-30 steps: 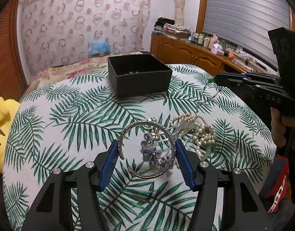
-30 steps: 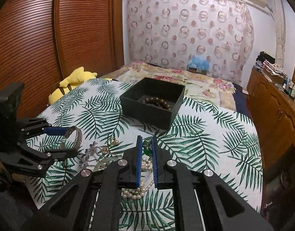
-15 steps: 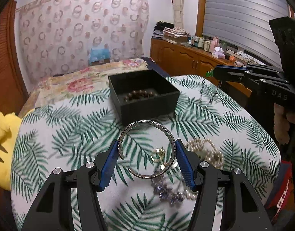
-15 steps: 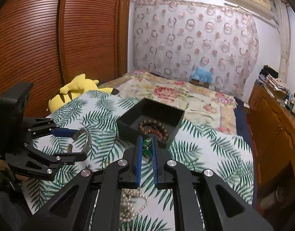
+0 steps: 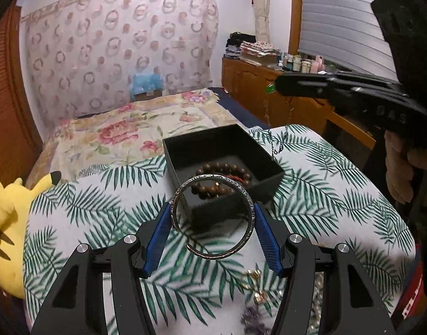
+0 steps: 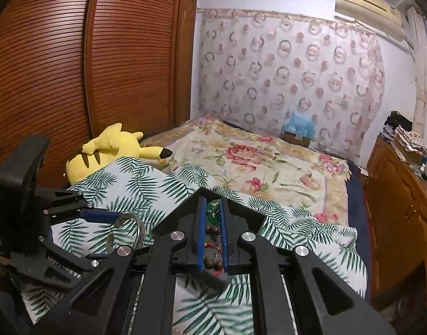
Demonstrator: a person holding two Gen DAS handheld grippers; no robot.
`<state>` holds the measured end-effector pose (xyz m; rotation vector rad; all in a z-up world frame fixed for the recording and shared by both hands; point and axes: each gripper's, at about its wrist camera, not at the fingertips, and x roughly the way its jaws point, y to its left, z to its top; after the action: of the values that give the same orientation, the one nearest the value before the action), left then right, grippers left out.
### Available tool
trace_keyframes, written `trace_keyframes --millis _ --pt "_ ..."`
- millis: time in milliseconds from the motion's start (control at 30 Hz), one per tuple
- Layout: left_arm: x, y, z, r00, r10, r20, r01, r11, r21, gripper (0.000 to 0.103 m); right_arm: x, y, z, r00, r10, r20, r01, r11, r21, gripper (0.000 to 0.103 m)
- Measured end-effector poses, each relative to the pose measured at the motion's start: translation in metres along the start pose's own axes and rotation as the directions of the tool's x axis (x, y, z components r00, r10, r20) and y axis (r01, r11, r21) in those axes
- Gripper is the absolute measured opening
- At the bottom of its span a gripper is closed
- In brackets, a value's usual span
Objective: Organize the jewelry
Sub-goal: 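Carry the silver bangle and green beads into the black box and release both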
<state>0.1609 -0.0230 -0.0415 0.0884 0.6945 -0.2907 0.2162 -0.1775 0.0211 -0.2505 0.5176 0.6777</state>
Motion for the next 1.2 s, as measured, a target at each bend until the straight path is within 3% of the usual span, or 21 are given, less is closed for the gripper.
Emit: trace_keyframes --millis 267,433,1000,1100,1200 --pt "0.024 0.006 0.022 1.000 0.014 -0.013 -0.014 1.000 0.014 0.056 0.054 -0.028 -0.004 0.998 0.012 -0.060 -0.008 0.998 0.061 0.012" --pt "0.038 0.010 0.032 0.999 0.019 -0.026 -0.019 1.000 0.019 0.056 0.070 -0.039 -0.016 0.997 0.029 -0.069 -0.022 0.994 0.109 0.027" --pt "0.088 0.006 0.056 0.995 0.031 -0.093 -0.024 0.997 0.074 0.056 0.057 -0.065 -0.041 0.995 -0.021 -0.093 0.035 0.989 0.147 0.028" --pt "0.089 0.005 0.059 0.996 0.037 -0.081 -0.032 0.997 0.066 0.067 0.055 -0.062 -0.044 0.995 -0.020 -0.097 0.034 0.989 0.145 0.028" --pt "0.084 0.005 0.060 0.997 0.035 -0.069 -0.031 0.998 0.056 0.068 0.047 -0.056 -0.048 0.995 -0.032 -0.098 0.045 0.990 0.134 0.028"
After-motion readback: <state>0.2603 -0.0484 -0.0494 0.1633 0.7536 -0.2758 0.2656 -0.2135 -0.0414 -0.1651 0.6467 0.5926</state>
